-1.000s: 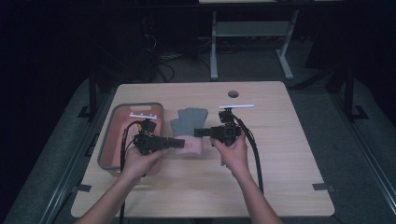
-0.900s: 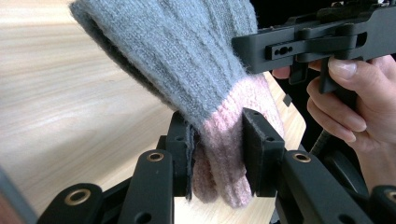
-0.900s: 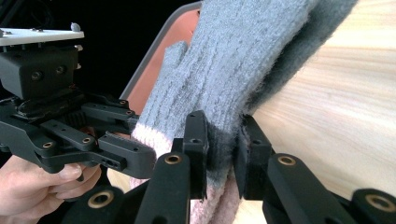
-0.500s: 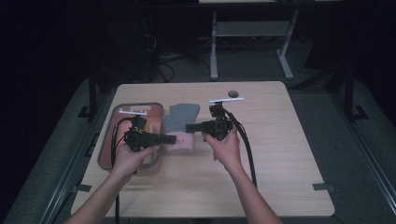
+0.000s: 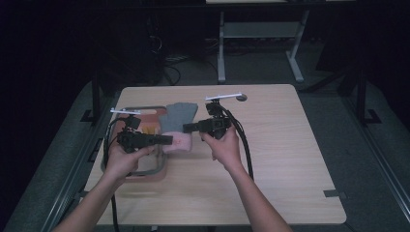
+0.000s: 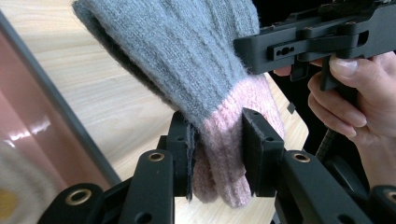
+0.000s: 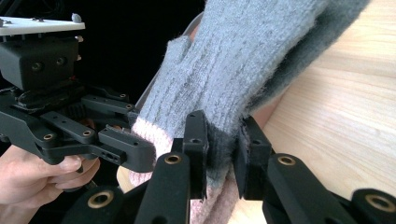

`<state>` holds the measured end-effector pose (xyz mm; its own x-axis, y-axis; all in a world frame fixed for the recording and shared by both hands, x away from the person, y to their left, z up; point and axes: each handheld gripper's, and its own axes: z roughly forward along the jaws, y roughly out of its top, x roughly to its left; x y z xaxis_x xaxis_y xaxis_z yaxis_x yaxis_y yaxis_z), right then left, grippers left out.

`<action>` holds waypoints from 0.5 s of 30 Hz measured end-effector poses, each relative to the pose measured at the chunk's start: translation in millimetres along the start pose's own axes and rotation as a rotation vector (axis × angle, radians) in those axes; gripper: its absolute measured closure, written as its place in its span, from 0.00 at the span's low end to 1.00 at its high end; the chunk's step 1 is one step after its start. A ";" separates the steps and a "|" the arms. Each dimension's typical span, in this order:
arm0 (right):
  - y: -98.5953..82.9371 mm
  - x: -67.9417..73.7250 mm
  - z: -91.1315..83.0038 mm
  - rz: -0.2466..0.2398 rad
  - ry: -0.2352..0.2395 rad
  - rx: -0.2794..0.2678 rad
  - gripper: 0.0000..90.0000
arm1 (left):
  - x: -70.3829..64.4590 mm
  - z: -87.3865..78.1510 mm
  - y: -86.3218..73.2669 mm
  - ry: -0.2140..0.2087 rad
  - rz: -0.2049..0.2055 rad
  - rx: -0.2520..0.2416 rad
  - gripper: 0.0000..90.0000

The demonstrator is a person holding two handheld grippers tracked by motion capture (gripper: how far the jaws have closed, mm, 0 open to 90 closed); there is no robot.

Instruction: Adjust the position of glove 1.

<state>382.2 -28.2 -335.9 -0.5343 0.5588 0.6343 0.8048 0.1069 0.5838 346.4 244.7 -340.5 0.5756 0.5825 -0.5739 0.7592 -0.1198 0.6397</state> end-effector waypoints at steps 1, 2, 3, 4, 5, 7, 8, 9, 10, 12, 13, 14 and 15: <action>1.3 1.4 1.3 0.000 0.001 0.001 0.85 | 0.6 -1.5 0.2 0.002 0.000 0.000 0.75; 2.2 1.9 2.6 -0.004 0.002 0.000 0.85 | 1.5 -3.8 0.6 0.006 0.000 -0.001 0.74; 3.8 3.4 4.7 -0.004 0.004 0.005 0.85 | 1.9 -5.2 0.7 0.009 -0.002 -0.003 0.75; 4.7 4.0 6.2 -0.006 0.005 0.008 0.85 | 3.5 -7.6 0.7 0.012 -0.003 -0.003 0.75; 6.2 4.8 8.7 -0.011 0.006 0.009 0.85 | 4.6 -9.7 0.5 0.012 -0.011 -0.008 0.75; 8.3 6.7 13.3 -0.015 0.015 0.013 0.85 | 7.0 -12.9 0.1 0.015 -0.011 -0.007 0.75; 8.8 7.5 15.1 -0.015 0.014 0.017 0.85 | 8.3 -14.5 -0.4 0.016 -0.014 -0.010 0.75; 9.3 8.0 17.3 -0.019 0.016 0.019 0.85 | 9.5 -15.7 -0.9 0.017 -0.016 -0.010 0.75; 9.6 8.4 19.2 -0.020 0.019 0.021 0.85 | 11.6 -17.5 -2.0 0.021 -0.018 -0.007 0.75; 10.2 9.0 25.0 -0.021 0.022 0.028 0.85 | 14.2 -20.1 -3.5 0.026 -0.026 -0.007 0.75; 10.6 9.1 27.4 -0.023 0.022 0.031 0.85 | 15.2 -21.0 -3.9 0.027 -0.027 -0.009 0.75; 10.9 9.3 29.1 -0.024 0.025 0.033 0.85 | 16.5 -23.4 -4.2 0.031 -0.027 -0.007 0.75; 11.6 10.2 31.7 -0.019 0.030 0.033 0.85 | 17.5 -24.4 -4.3 0.030 -0.024 -0.009 0.75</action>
<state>394.3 4.8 -338.7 -0.5571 0.5313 0.6383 0.8021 0.1450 0.5794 345.7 275.1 -340.9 0.5477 0.6093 -0.5734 0.7696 -0.0980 0.6309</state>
